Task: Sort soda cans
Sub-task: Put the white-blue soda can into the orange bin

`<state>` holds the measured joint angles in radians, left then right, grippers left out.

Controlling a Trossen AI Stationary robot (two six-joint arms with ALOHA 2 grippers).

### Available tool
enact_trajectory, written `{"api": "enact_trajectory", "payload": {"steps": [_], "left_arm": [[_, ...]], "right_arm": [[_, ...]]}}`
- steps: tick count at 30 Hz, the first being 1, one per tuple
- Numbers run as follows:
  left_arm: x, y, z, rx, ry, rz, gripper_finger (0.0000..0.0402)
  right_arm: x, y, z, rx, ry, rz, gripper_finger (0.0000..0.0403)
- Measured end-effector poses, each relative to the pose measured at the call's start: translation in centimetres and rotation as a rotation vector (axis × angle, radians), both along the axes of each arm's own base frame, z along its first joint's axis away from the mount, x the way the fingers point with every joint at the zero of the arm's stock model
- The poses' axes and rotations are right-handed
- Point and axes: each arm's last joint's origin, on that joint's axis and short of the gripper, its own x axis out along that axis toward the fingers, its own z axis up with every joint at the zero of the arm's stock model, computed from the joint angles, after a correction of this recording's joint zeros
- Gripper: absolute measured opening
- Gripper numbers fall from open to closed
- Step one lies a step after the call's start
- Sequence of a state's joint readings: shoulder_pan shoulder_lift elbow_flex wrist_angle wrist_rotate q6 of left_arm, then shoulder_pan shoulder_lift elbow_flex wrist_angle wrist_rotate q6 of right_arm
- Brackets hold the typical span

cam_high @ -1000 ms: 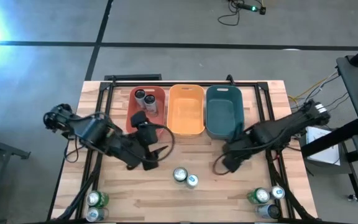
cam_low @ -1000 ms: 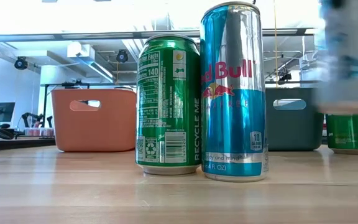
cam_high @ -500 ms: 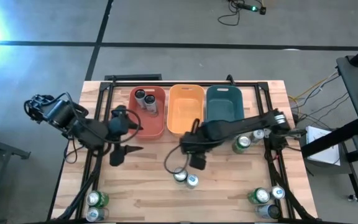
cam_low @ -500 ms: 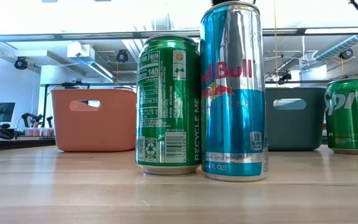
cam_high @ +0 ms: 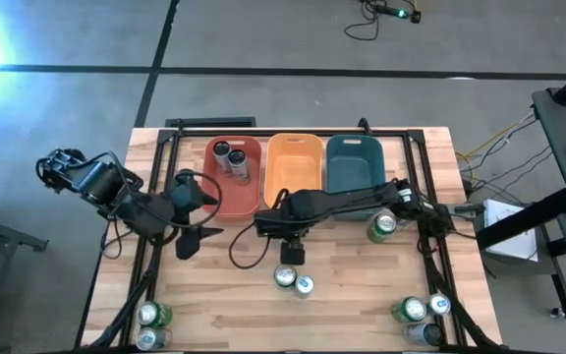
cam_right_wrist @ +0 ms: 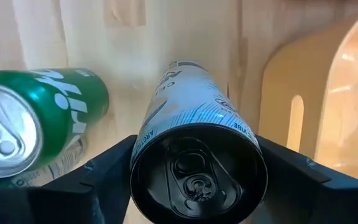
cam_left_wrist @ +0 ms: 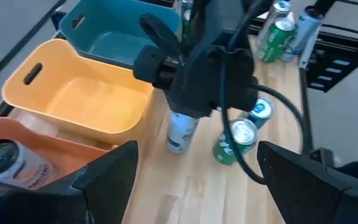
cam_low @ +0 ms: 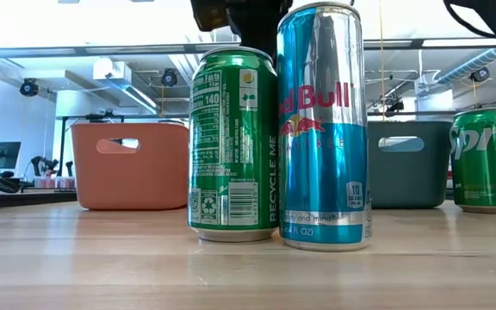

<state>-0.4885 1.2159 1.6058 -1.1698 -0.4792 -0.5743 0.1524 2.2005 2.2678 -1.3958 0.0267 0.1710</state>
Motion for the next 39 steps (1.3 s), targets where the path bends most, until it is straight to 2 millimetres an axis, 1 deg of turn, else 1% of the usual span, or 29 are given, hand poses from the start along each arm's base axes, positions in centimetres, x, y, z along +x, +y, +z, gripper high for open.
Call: {"api": "enact_trajectory", "payload": {"steps": [5, 9, 11, 15, 18, 21, 26, 29, 32, 35, 37, 39], "left_arm": [[0.1, 0.0, 0.1, -0.007, -0.013, 0.019, 0.0314], [0.2, 0.2, 0.2, 0.045, -0.040, 0.075, 0.0314], [0.2, 0.2, 0.2, 0.059, -0.048, 0.093, 0.0314], [1.4, -0.3, -0.4, 0.043, -0.043, 0.118, 0.0314], [3.2, -0.8, -1.4, 0.007, -0.010, 0.165, 0.0319], [5.6, -0.9, -2.7, -0.007, 0.028, 0.185, 0.0328], [10.5, -0.6, -5.4, -0.120, 0.091, 0.178, 0.0338], [12.6, -0.3, -7.5, -0.137, 0.162, 0.210, 0.0339], [14.1, -0.1, -9.0, -0.166, 0.214, 0.230, 0.0338], [15.4, -0.3, -10.5, -0.165, 0.275, 0.240, 0.0338], [16.1, -0.6, -11.0, -0.163, 0.305, 0.250, 0.0338], [16.7, -0.7, -10.8, -0.154, 0.310, 0.262, 0.0338]], "right_arm": [[0.4, -0.1, 0.2, 0.005, -0.041, 0.007, 0.0327], [0.1, -0.1, 1.1, 0.011, -0.073, -0.002, 0.0357], [-0.5, -0.1, 2.3, 0.016, -0.092, -0.013, 0.0361], [-2.5, 0.2, 6.2, -0.035, -0.190, -0.027, 0.0363], [-4.4, 0.1, 9.0, -0.081, -0.257, -0.085, 0.0363], [-5.8, -0.1, 10.9, -0.087, -0.308, -0.142, 0.0363], [-7.7, -0.1, 13.0, -0.059, -0.359, -0.195, 0.0363], [-8.6, 0.0, 13.4, -0.053, -0.343, -0.228, 0.0364], [-9.5, 0.2, 13.4, -0.090, -0.311, -0.261, 0.0364], [-10.2, 0.4, 13.1, -0.132, -0.272, -0.297, 0.0364], [-10.5, 0.5, 12.8, -0.136, -0.246, -0.311, 0.0364], [-10.6, 0.7, 12.7, -0.137, -0.234, -0.317, 0.0364]]}}
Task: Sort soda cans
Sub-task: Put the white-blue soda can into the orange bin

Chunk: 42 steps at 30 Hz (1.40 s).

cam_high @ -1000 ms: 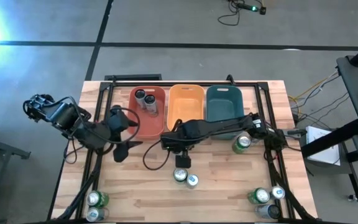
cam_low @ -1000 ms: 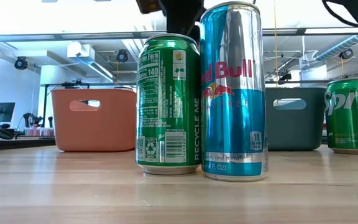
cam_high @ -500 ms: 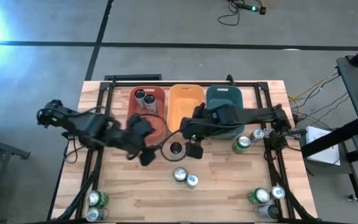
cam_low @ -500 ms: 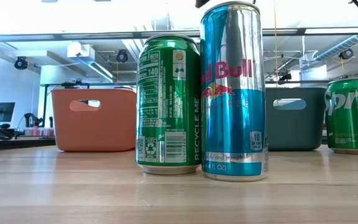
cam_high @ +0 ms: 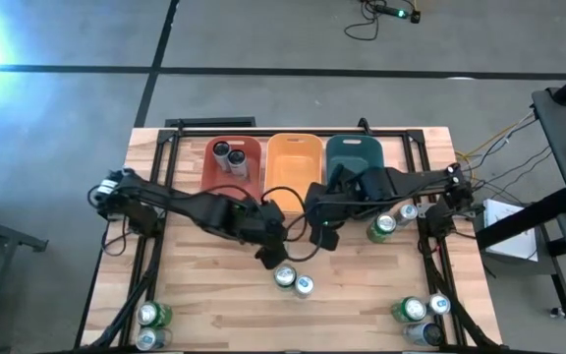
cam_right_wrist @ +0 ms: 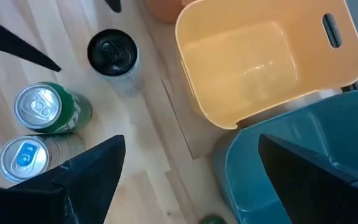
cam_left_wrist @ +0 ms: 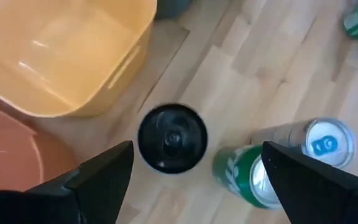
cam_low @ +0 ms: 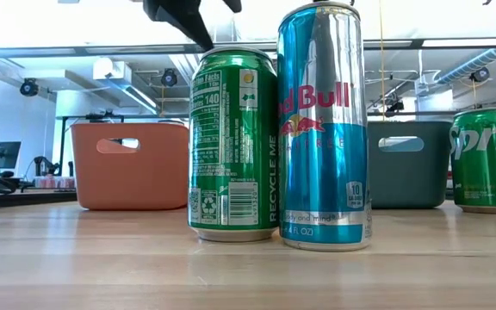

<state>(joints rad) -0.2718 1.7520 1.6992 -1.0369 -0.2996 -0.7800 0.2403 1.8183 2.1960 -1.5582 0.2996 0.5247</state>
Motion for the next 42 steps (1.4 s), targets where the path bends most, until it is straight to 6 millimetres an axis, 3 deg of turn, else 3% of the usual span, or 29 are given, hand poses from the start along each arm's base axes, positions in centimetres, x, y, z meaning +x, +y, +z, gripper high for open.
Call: {"api": "enact_trajectory", "payload": {"steps": [10, 31, 38, 42], "left_arm": [[2.1, 0.2, -0.7, 0.088, 0.140, 0.045, 0.0338], [2.8, 0.1, -5.1, 0.107, 0.187, -0.042, 0.0338], [3.2, 0.1, -5.4, 0.107, 0.164, -0.044, 0.0335], [3.2, 0.2, -5.7, 0.092, 0.181, -0.061, 0.0306]], "right_arm": [[-0.1, 0.5, -0.3, 0.027, 0.016, -0.022, 0.0364], [-1.0, 3.2, -0.3, 0.111, 0.001, -0.060, 0.0364], [-1.8, 3.0, 0.7, 0.131, -0.027, -0.075, 0.0364], [-2.6, 2.7, 1.6, 0.144, -0.058, -0.094, 0.0364]]}}
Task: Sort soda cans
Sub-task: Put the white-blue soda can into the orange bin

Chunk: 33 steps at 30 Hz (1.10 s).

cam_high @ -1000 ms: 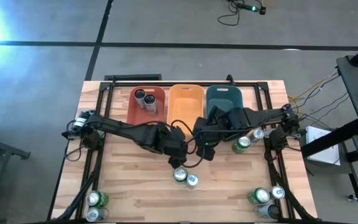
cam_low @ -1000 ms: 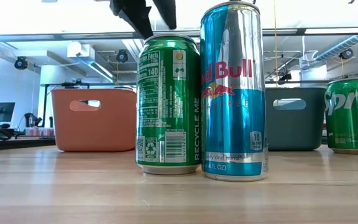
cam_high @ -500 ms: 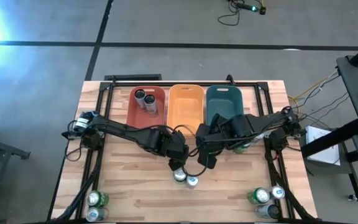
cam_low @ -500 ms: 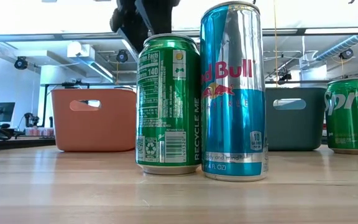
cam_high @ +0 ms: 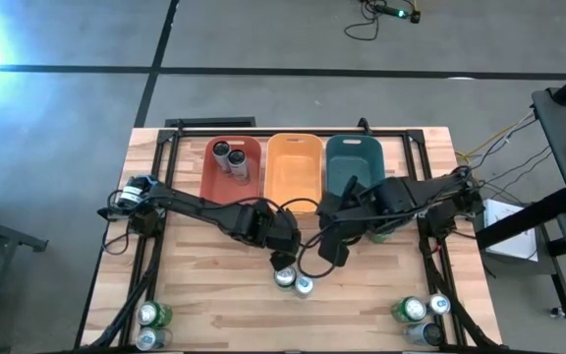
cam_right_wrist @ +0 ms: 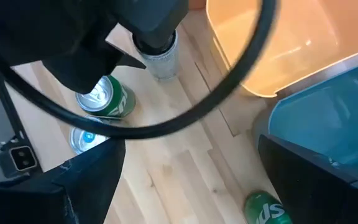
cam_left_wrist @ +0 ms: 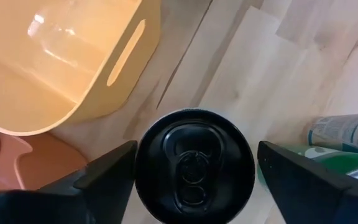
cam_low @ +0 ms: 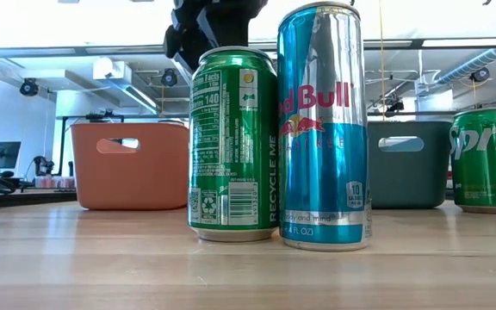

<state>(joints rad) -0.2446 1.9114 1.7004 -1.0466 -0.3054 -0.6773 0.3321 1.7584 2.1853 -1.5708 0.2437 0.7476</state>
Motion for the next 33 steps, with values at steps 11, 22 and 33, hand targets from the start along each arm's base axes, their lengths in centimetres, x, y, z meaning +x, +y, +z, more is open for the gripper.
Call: {"api": "enact_trajectory", "payload": {"steps": [11, 22, 33], "left_arm": [[-1.0, 0.5, 1.3, 0.020, 0.080, 0.001, 0.0235], [-5.3, 1.3, 12.8, 0.025, -0.033, -0.014, 0.0235], [-10.3, 4.3, 15.9, 0.106, -0.119, 0.130, 0.0235]], "right_arm": [[-2.9, -1.2, 2.9, 0.004, -0.113, -0.058, 0.0364], [-5.3, -2.3, 5.0, -0.030, -0.213, -0.117, 0.0364], [-5.0, -2.2, 4.8, -0.047, -0.206, -0.109, 0.0364]]}}
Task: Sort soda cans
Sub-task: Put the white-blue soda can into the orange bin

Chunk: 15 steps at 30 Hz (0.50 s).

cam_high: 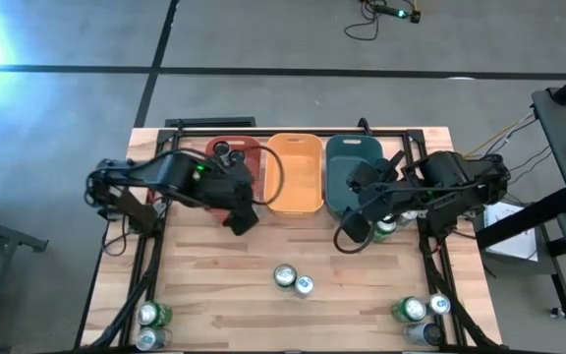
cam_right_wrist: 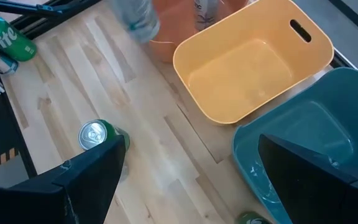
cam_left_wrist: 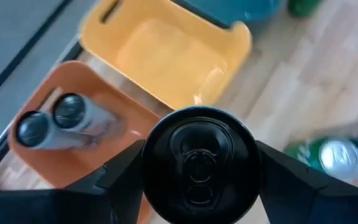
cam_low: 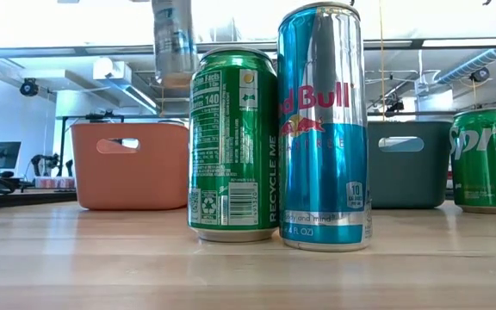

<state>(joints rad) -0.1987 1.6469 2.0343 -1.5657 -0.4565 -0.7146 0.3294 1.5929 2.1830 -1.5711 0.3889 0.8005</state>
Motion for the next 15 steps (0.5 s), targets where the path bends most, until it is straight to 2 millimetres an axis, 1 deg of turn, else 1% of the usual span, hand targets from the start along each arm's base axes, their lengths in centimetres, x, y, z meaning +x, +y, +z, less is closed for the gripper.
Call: {"api": "enact_trajectory", "payload": {"steps": [1, 4, 9, 13, 15], "left_arm": [[-0.5, 0.3, -0.2, 0.007, -0.003, 0.029, 0.0235], [-2.0, 1.6, -1.8, 0.032, 0.045, 0.125, 0.0235], [-4.0, 4.2, -4.4, 0.011, 0.085, 0.288, 0.0235], [-3.7, 6.1, -7.0, -0.019, 0.079, 0.377, 0.0235], [-3.7, 7.1, -8.4, -0.032, 0.125, 0.405, 0.0235]], "right_arm": [[0.0, 0.0, 0.0, 0.000, 0.000, 0.000, 0.0364], [0.0, 0.0, 0.0, -0.004, 0.003, 0.009, 0.0364], [0.0, 0.0, 0.0, -0.009, 0.005, 0.017, 0.0364], [0.0, 0.0, 0.0, -0.012, 0.007, 0.023, 0.0364], [0.0, 0.0, 0.0, -0.012, 0.007, 0.022, 0.0364]]}}
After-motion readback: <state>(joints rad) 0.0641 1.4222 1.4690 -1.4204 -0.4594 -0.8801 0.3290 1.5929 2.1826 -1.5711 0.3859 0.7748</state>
